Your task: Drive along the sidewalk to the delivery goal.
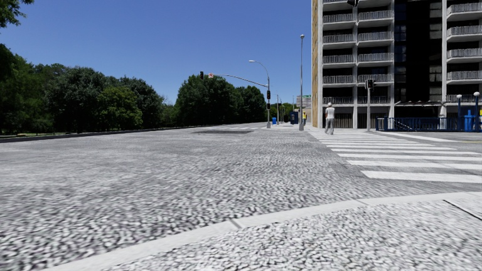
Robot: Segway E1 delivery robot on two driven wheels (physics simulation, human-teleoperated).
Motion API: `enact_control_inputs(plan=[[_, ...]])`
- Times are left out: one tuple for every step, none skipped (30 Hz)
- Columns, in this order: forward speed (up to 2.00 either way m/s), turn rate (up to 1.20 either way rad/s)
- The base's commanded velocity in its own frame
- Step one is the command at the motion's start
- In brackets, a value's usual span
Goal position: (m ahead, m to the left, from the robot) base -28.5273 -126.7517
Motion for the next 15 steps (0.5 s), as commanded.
enact_control_inputs(plan=[[0.00, 0.00], [0.00, 0.00], [0.00, 0.00], [0.00, 0.00], [0.00, 0.00], [0.00, 0.00], [0.00, 0.00], [0.00, 0.00], [0.00, 0.00], [0.00, 0.00], [0.00, 0.00], [0.00, 0.00], [0.00, 0.00], [0.00, 0.00], [0.00, 0.00]])
